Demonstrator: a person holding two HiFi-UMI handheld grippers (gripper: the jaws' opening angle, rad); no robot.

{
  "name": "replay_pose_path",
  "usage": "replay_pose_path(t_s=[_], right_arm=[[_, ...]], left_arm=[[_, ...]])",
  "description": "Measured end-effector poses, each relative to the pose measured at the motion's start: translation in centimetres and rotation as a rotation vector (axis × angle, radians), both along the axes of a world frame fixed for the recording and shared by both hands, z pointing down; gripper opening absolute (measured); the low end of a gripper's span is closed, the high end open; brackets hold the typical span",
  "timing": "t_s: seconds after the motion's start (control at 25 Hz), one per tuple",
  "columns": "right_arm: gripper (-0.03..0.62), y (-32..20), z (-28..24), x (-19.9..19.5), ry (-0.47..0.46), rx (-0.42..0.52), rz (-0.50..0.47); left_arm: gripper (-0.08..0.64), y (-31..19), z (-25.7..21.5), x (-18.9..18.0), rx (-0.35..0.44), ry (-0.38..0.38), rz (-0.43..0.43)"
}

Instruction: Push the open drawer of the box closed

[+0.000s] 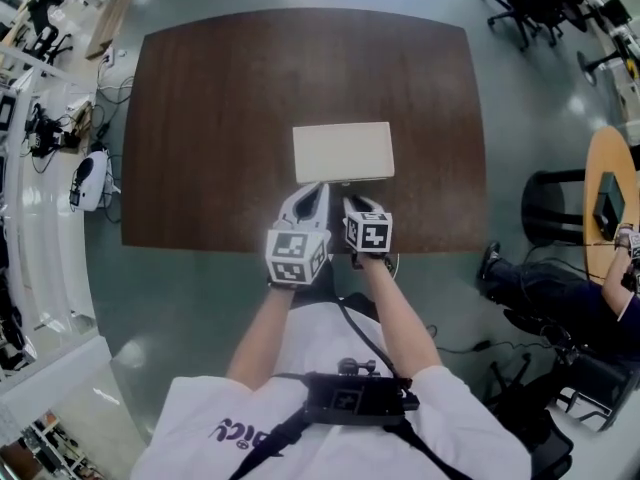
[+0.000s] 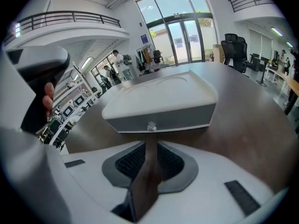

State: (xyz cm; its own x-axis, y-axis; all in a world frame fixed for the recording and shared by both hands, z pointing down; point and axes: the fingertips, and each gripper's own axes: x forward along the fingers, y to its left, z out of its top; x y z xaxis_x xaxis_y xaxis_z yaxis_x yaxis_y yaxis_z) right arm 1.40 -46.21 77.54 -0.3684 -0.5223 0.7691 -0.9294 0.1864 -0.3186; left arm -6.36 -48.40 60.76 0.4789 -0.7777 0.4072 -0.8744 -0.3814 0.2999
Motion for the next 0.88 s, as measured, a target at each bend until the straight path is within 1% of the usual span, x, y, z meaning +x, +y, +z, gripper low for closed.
replay_pose_path(t_s=[0.2,0.32,0.4,0.44,0.56,0.72,0.8,0.88], right_arm=[[0.078,4.1,-5.4,2.7,-0.057,0.129,0.064],[0.076,6.3,-10.9,4.3,-0.081,0.259,0.099],[0.006,8.3,-14.9,5.3,-0.085,0.359,0.126],[0.005,9.5,-16.9,5.7,-0.085,0.407,0.135],[0.006,13.7,-22.2,7.5,-0.069,0.55,0.139],[0.005,18.7,-28.3,10.5,-0.051,0.723,0.141],[0.006,20.3,-30.6,11.6,-0.063,0.784,0.152],[0.005,20.9,-31.9,11.5,-0.1,0.817,0.183]], left_arm=[[0.008,4.4,-1.8,1.8,0.036,-0.013,-0.009],[0.008,7.5,-3.6,2.7,0.064,-0.017,-0.016],[0.008,10.0,-5.1,3.2,0.087,-0.022,-0.014],[0.008,11.5,-6.0,3.5,0.101,-0.023,-0.009],[0.008,16.0,-8.9,5.1,0.161,-0.02,0.013],[0.008,21.0,-12.8,8.3,0.252,-0.017,0.041],[0.008,22.7,-14.6,9.4,0.295,-0.02,0.058],[0.008,23.5,-15.9,9.1,0.334,-0.028,0.081]])
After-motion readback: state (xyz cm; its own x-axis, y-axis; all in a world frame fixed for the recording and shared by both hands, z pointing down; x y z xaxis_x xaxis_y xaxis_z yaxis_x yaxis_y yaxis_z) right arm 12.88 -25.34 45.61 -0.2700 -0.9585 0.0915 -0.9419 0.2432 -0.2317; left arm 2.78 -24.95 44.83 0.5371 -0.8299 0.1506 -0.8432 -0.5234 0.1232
